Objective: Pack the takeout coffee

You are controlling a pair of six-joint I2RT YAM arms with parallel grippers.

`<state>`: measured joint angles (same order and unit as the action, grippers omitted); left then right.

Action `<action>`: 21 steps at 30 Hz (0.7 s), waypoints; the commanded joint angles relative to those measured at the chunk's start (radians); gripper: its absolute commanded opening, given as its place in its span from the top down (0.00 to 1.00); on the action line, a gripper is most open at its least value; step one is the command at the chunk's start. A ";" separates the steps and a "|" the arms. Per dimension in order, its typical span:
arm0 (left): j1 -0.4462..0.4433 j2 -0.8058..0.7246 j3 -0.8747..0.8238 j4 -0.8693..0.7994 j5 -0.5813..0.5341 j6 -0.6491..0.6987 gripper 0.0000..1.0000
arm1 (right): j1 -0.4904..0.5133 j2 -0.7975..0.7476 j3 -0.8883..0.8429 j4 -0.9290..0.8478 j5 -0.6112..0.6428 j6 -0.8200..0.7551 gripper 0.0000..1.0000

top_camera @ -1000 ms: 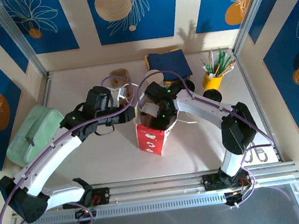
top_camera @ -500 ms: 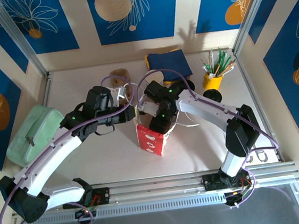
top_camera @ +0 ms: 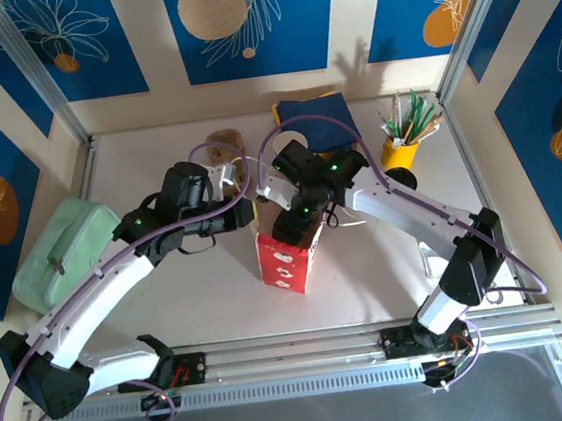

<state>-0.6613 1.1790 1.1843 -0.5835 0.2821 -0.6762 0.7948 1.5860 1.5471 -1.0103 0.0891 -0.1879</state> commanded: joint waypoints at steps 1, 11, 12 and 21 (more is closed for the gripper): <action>0.005 -0.012 -0.013 -0.009 -0.016 -0.009 0.98 | 0.003 -0.045 0.062 -0.016 -0.009 0.070 0.28; 0.005 -0.015 -0.018 -0.010 -0.020 -0.015 0.92 | -0.008 -0.064 0.277 -0.150 0.069 0.401 0.25; 0.006 -0.016 -0.017 -0.009 -0.019 -0.015 0.89 | -0.009 -0.066 0.296 -0.159 0.072 0.442 0.25; 0.005 -0.035 0.025 -0.039 -0.019 0.010 0.65 | 0.017 -0.047 0.458 -0.439 0.334 0.810 0.28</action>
<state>-0.6613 1.1774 1.1793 -0.5953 0.2749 -0.6785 0.8028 1.5337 1.9568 -1.2793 0.2970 0.4427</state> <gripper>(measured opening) 0.332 0.720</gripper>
